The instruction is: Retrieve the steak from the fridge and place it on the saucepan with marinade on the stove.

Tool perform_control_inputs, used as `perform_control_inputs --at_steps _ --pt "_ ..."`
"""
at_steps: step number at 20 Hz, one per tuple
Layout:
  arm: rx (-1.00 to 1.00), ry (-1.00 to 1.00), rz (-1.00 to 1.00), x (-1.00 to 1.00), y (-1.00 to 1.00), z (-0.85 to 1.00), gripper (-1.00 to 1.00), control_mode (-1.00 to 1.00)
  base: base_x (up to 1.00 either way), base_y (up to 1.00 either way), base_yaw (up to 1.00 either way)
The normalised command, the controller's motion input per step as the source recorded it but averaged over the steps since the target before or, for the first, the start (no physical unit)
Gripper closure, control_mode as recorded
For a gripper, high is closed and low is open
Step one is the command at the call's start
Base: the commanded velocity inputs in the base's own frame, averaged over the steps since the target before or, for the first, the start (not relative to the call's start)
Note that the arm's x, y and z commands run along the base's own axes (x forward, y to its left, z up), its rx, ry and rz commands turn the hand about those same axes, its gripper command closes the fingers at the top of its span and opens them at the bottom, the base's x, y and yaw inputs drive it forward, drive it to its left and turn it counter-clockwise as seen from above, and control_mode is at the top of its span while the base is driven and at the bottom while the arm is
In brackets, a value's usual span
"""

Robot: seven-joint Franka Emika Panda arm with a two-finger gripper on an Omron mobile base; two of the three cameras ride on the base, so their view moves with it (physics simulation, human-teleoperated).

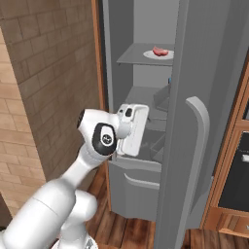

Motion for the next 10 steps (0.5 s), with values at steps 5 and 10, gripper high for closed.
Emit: perform_control_inputs --at_steps 5,10 --pt "-0.05 0.03 -0.08 -0.01 -0.72 -0.09 -1.00 -1.00 0.00 0.00 0.00" --pt "-0.03 0.07 -0.11 -0.16 -0.98 -0.05 -1.00 -1.00 0.00 0.00 0.00"
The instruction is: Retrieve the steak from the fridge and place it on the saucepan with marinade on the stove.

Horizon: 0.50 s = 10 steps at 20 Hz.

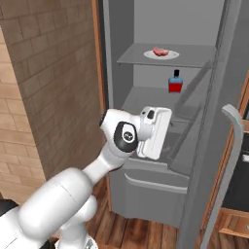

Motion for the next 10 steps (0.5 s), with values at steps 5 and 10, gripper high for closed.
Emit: perform_control_inputs --at_steps 5,10 --pt "-0.02 0.08 -0.11 -0.21 -1.00 -0.11 -1.00 -1.00 0.00 0.00 0.00" --pt "-0.01 0.03 -0.09 -0.29 -0.99 -0.17 -1.00 -1.00 0.00 0.00 0.00"
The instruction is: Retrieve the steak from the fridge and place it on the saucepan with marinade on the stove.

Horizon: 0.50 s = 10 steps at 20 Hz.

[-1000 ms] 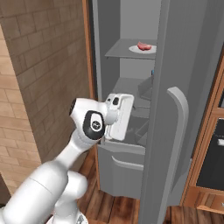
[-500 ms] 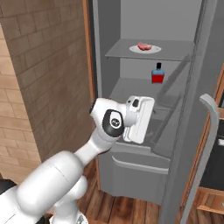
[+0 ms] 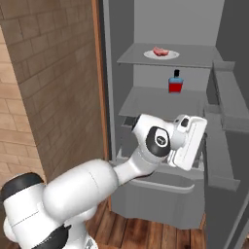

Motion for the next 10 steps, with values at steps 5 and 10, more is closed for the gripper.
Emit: perform_control_inputs --at_steps 5,10 --pt "0.00 -0.01 -0.01 -0.44 -0.21 -0.01 -1.00 -1.00 0.00 0.00 0.00" --pt "0.00 -0.10 0.01 -0.61 0.30 0.11 -1.00 -1.00 0.00 0.00 0.00"
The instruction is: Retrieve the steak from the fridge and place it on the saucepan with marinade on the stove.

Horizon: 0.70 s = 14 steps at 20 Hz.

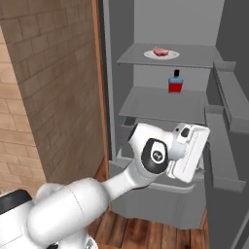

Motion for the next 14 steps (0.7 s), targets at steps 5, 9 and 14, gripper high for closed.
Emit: perform_control_inputs --at_steps 5,9,14 --pt "0.00 -0.06 0.03 -0.69 0.69 0.40 -1.00 -1.00 0.00 0.00 0.00" --pt "0.00 -0.03 0.11 -0.30 0.99 0.49 -1.00 -1.00 0.00 0.00 0.00" --pt "0.07 -0.17 0.17 0.00 0.92 0.39 -1.00 -1.00 0.00 0.00 0.00"
